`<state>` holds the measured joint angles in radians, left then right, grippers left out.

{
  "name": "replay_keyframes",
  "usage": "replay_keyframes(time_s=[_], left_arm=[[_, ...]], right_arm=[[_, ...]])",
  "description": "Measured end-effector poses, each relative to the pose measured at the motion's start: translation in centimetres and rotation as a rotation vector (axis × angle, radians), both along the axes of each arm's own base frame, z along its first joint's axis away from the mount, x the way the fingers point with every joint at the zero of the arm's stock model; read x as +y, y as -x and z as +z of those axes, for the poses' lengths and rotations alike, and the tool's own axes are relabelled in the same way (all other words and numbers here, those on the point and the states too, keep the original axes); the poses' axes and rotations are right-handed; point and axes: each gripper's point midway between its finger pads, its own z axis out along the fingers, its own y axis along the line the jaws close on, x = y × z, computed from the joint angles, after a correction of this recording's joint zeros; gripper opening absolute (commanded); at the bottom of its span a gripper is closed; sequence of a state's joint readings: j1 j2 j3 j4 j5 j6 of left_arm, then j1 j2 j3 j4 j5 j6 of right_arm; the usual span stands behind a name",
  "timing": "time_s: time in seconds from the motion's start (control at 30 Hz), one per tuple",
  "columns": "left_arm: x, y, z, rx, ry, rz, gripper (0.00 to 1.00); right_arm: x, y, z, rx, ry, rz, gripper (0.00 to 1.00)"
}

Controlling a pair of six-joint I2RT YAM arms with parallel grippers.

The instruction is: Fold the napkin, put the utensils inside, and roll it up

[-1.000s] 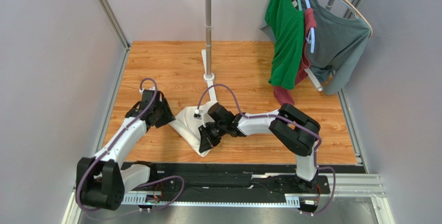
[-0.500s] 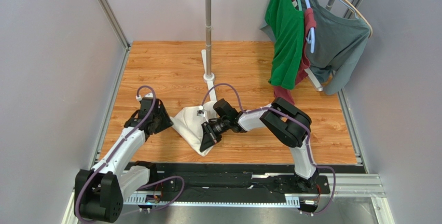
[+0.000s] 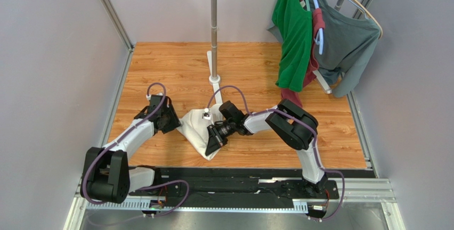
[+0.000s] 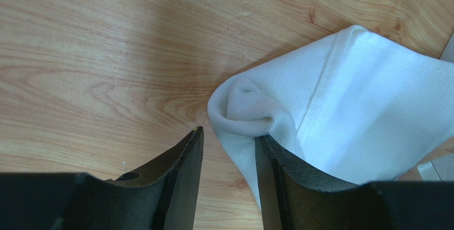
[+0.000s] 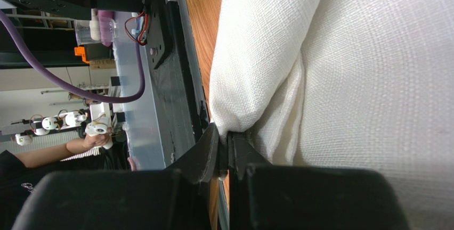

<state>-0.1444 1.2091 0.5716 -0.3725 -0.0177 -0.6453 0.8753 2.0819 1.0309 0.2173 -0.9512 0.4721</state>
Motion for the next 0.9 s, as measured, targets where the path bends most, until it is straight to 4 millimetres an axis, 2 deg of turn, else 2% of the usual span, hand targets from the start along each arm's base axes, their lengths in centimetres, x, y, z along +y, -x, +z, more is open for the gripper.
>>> replay_keyframes(time_s=[0.17, 0.37, 0.47, 0.9], left_arm=[[-0.2, -0.2, 0.4, -0.013, 0.010, -0.005, 0.51], [-0.4, -0.5, 2.7, -0.108, 0.034, -0.005, 0.54], [-0.5, -0.7, 3.1, -0.132, 0.042, -0.006, 0.57], [-0.9, -0.5, -0.2, -0.014, 0.050, -0.007, 0.57]], right_arm=[[0.0, 0.0, 0.0, 0.011, 0.003, 0.002, 0.00], [0.0, 0.0, 0.0, 0.015, 0.009, 0.002, 0.00], [0.0, 0.0, 0.0, 0.017, 0.011, 0.002, 0.00], [0.0, -0.1, 0.0, 0.020, 0.016, 0.001, 0.00]])
